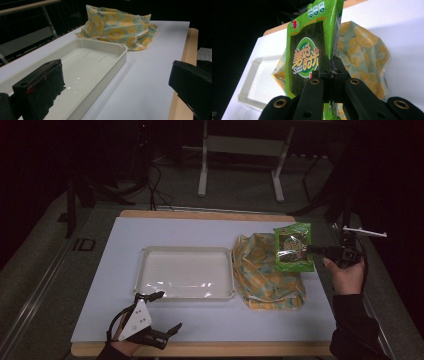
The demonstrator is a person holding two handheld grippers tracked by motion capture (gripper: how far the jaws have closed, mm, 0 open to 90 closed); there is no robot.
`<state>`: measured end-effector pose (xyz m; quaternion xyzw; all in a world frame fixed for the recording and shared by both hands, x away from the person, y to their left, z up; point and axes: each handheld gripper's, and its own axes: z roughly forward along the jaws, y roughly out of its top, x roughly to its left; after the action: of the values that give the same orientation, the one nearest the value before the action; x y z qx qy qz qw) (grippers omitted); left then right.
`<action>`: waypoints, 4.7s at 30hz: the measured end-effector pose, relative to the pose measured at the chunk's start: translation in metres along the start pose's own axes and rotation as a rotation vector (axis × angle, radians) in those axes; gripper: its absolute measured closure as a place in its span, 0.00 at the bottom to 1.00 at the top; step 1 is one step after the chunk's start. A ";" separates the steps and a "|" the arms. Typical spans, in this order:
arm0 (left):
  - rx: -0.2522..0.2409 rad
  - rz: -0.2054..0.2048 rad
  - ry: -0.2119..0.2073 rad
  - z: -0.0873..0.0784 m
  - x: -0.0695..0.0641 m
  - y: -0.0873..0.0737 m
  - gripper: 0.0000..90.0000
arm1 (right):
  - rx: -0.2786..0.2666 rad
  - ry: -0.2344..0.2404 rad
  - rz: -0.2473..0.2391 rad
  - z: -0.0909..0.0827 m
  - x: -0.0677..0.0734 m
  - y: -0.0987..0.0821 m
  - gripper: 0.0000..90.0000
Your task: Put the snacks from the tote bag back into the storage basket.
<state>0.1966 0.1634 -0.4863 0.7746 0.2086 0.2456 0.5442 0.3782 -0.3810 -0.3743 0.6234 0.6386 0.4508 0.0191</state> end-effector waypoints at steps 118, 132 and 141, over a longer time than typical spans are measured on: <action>0.002 0.019 -0.028 0.001 -0.002 0.001 0.00 | 0.068 0.215 0.017 0.171 0.139 -0.074 0.99; 0.003 0.020 -0.027 0.002 -0.002 0.001 0.00 | 0.076 0.212 0.064 0.180 0.127 -0.103 0.99; 0.003 0.019 -0.026 0.002 -0.003 0.001 0.00 | 0.090 0.199 0.095 0.188 0.118 -0.122 0.99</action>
<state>0.1959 0.1598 -0.4862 0.7805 0.1945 0.2405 0.5433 0.3677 -0.1589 -0.4953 0.6055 0.6266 0.4816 -0.0938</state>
